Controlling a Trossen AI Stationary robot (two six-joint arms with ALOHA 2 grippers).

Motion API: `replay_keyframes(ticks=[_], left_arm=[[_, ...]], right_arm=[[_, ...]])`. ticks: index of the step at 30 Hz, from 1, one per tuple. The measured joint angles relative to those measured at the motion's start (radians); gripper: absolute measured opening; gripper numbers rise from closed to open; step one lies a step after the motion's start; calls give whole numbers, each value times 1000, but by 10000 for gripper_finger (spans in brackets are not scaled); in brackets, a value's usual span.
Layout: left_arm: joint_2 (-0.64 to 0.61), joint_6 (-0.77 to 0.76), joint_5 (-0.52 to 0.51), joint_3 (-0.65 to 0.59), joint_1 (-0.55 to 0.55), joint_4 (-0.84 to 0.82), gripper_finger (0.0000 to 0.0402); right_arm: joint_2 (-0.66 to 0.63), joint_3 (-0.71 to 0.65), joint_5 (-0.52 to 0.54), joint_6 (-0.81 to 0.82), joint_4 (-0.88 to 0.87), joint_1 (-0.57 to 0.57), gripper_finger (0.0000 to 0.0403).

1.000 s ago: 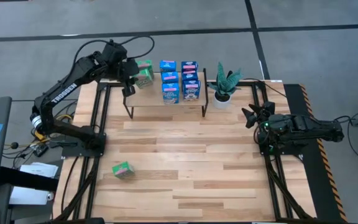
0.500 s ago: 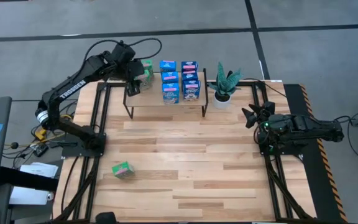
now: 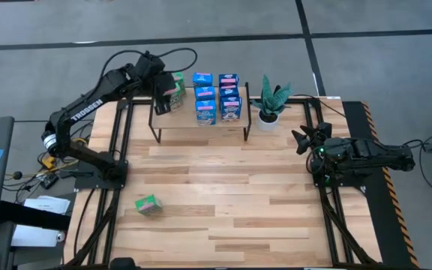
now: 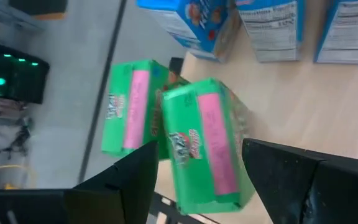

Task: Stack cereal on shelf
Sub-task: Put the right green cereal box on the shelf aligned with the other green cereal box

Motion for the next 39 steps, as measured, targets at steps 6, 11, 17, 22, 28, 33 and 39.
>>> replay_keyframes(ticks=[6,11,17,22,28,33,39], left_arm=[[0,-2,-162,7,-42,0,224],[-1,-96,-182,97,-93,-73,224],[-12,-375,-107,177,-140,-206,218],[-82,-533,-15,71,-144,-278,175],[-264,-629,-54,-205,-180,-66,115],[-366,-613,-128,-409,-173,170,87],[-373,-612,-149,-523,-140,246,71]], right_arm=[[0,0,0,0,0,0,286],[0,0,0,0,1,0,286],[0,0,0,0,1,0,286],[0,0,0,0,1,0,286],[0,0,0,0,2,0,286],[0,0,0,0,2,0,286],[0,0,0,0,2,0,286]])
